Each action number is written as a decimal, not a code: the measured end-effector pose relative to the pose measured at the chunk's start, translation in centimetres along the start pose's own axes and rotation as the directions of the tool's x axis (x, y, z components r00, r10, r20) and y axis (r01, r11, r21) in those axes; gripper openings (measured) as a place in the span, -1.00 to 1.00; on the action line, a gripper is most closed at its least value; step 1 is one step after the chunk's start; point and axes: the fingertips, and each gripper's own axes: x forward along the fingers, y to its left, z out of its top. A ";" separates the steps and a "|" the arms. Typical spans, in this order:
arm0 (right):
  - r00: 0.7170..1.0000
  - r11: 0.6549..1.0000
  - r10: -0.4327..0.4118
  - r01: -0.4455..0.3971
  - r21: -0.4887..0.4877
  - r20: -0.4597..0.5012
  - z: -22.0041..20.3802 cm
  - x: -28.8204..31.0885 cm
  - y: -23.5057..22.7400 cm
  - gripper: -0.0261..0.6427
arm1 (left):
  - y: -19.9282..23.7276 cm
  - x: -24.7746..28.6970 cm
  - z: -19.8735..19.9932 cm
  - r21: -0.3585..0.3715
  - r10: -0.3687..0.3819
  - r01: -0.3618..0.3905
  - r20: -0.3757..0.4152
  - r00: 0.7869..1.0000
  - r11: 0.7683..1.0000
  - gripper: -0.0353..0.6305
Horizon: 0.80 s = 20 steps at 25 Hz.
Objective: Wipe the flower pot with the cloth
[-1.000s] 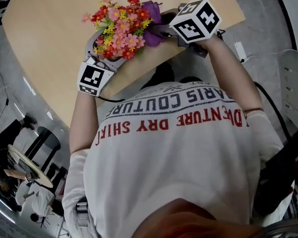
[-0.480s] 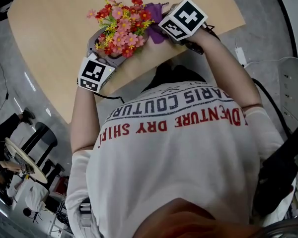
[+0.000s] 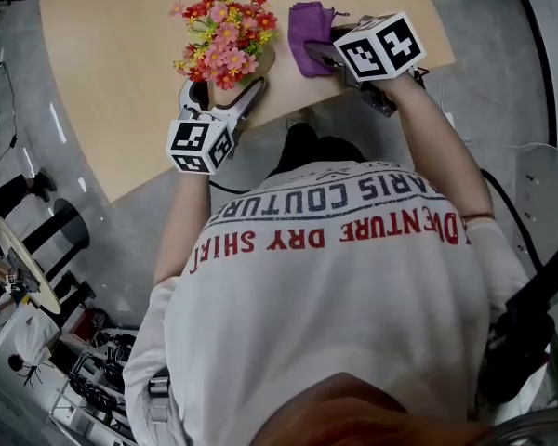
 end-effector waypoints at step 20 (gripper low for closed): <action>0.997 0.997 0.075 -0.075 -0.013 0.022 -1.2 -1.3 2.1 -0.73 | 2.5 1.8 0.3 -0.051 0.428 -0.427 0.006 0.904 0.903 0.49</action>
